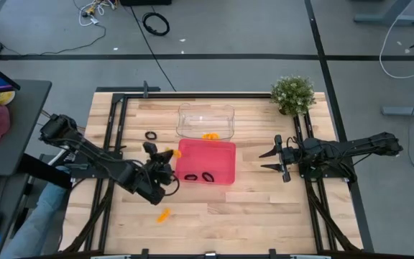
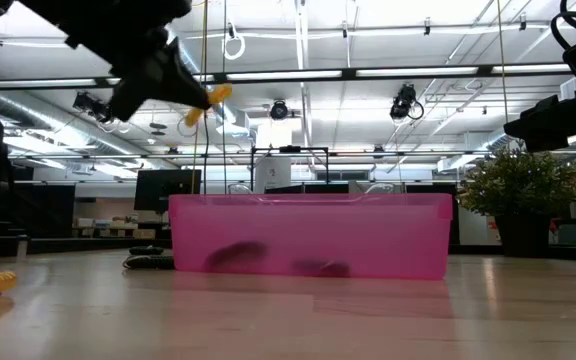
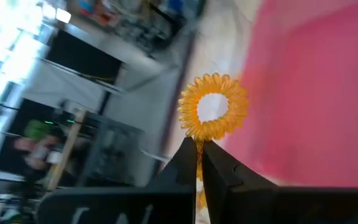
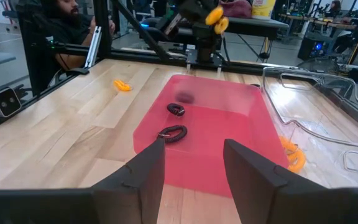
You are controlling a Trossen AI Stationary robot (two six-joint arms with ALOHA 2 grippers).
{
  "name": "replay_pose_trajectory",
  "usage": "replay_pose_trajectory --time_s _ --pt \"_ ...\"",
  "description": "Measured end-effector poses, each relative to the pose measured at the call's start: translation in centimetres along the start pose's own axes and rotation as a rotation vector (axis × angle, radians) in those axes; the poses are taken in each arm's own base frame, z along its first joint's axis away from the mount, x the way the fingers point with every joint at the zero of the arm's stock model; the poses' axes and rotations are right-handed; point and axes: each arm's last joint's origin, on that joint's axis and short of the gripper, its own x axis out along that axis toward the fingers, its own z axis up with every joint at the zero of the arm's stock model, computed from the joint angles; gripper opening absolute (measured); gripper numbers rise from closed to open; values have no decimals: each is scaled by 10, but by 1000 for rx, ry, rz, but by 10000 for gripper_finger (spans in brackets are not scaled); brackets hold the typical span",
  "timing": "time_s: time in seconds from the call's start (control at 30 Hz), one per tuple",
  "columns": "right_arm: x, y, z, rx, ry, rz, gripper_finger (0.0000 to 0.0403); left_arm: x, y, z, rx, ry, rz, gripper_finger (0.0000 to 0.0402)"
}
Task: Sort spring keychains
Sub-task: Put the orange spring keychain into the transparent bin
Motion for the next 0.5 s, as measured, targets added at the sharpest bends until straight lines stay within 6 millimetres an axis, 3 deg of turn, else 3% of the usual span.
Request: replay_pose_trajectory --time_s 0.27,0.5 --pt "0 0 0 0 0 0 166 38 19 17 -3 39 135 6" --pt "0 0 0 0 0 0 166 87 49 33 -109 -43 -5 6"
